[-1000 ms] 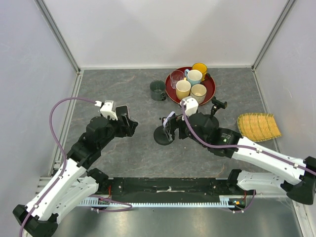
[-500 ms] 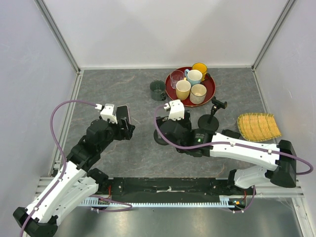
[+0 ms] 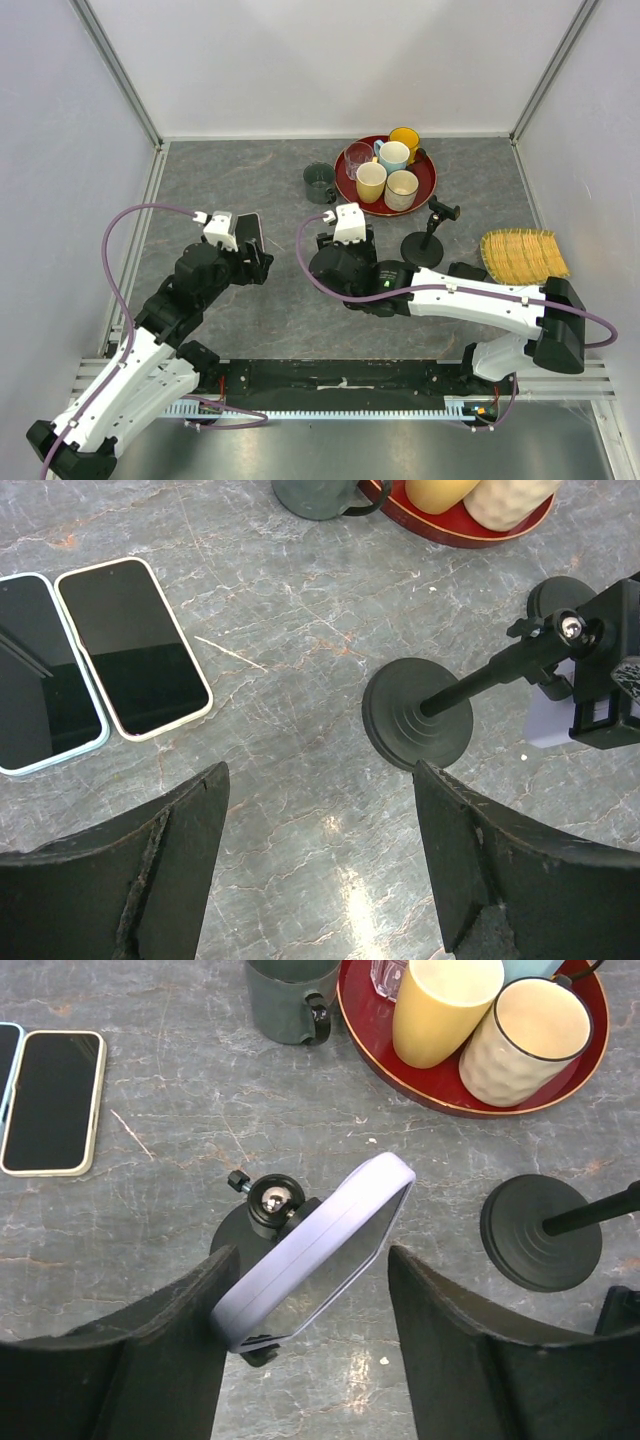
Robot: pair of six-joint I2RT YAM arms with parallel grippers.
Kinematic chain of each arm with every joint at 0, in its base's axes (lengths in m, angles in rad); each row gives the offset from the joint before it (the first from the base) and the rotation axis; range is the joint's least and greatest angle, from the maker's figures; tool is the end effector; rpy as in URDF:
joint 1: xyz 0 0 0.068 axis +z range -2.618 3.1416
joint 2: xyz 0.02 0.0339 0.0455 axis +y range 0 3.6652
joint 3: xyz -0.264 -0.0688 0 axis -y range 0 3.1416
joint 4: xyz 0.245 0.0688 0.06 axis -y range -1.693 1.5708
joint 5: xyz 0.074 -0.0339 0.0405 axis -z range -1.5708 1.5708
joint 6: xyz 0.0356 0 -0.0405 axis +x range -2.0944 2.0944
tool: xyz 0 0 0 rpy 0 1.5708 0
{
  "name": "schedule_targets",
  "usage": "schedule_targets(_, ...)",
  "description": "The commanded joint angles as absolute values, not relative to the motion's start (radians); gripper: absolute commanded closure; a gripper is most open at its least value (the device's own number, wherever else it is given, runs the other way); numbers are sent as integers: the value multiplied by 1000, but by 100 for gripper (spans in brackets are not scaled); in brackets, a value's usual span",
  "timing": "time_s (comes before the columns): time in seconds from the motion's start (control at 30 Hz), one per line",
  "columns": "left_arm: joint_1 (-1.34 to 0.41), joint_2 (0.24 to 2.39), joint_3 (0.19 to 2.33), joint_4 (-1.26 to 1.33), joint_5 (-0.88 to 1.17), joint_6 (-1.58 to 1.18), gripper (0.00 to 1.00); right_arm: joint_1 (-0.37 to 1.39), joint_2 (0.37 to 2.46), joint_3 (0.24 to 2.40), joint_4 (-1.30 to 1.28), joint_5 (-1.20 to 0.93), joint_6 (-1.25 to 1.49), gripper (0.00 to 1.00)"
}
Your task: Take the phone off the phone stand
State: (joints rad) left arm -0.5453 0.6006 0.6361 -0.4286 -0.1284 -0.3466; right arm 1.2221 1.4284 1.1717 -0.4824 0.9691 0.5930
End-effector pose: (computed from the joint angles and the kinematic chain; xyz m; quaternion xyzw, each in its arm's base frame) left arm 0.1271 -0.0718 0.2895 0.0469 0.8293 -0.1909 0.5231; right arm 0.1316 0.2760 0.3072 -0.0715 0.8280 0.0193 0.5559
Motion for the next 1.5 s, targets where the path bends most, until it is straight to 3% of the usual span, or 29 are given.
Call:
schedule_targets(0.0, -541, 604, 634, -414, -117, -311, 20, 1230, 1427, 1213, -459, 1016, 571, 35)
schedule_targets(0.37, -543, 624, 601, -348, -5, -330, 20, 1229, 1338, 1157, -404, 879, 417, 67)
schedule_targets(0.43, -543, 637, 591, -312, 64, -336, 21, 1229, 1313, 1141, -384, 856, 381, 78)
schedule_targets(0.63, -566, 687, 526, -148, 218, -386, 22, 1212, 1236, 1062, -337, 805, 287, 100)
schedule_targets(0.9, -814, 865, 459, 186, 58, -284, 22, 1184, 1167, 1017, -318, 733, 238, 100)
schedule_targets(1.23, -896, 1136, 382, 650, 55, -75, 23, 1183, 1138, 980, -308, 693, 232, 100)
schedule_targets(1.47, -896, 1327, 403, 871, 51, -67, 37, 1183, 1111, 965, -308, 664, 245, 99)
